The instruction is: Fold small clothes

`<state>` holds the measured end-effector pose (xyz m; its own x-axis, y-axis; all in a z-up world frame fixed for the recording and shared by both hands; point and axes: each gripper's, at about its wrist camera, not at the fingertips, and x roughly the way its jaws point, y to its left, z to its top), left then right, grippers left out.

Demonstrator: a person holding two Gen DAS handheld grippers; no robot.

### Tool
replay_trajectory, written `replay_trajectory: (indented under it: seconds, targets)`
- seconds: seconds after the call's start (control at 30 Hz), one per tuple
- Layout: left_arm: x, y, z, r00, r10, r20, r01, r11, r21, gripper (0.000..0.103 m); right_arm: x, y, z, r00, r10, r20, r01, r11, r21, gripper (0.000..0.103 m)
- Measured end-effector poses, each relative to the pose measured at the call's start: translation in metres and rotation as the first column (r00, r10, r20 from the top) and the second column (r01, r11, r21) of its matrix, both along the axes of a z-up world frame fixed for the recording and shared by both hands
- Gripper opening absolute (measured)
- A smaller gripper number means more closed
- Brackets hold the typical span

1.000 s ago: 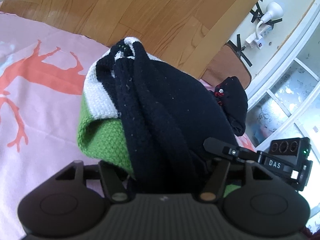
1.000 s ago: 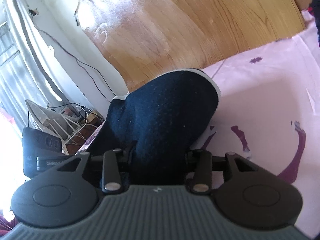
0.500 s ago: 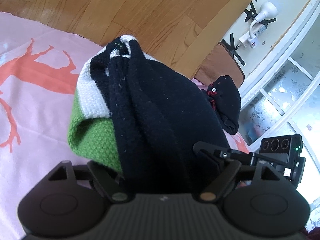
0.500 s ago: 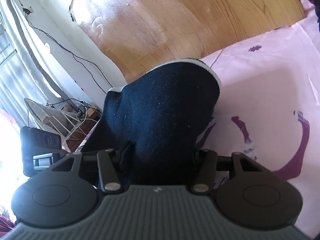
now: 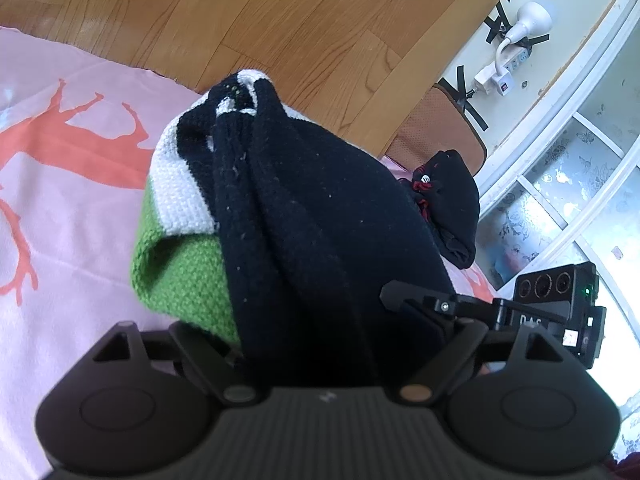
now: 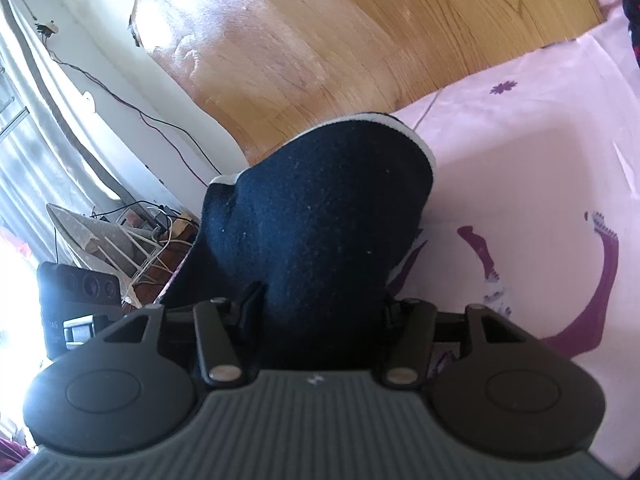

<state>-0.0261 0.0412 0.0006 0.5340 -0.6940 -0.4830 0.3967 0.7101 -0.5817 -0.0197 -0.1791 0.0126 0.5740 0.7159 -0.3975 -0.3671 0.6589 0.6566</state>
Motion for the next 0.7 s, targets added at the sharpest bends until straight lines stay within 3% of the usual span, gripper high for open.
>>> replay_trajectory:
  seconds: [0.7]
  targets:
    - [0.0, -0.0004, -0.0002, 1.0, -0.001, 0.001, 0.001, 1.0, 0.001, 0.086, 0.0002, -0.0003, -0.0001, 1.0, 0.001, -0.001, -0.001, 1.0, 0.0, 0.06]
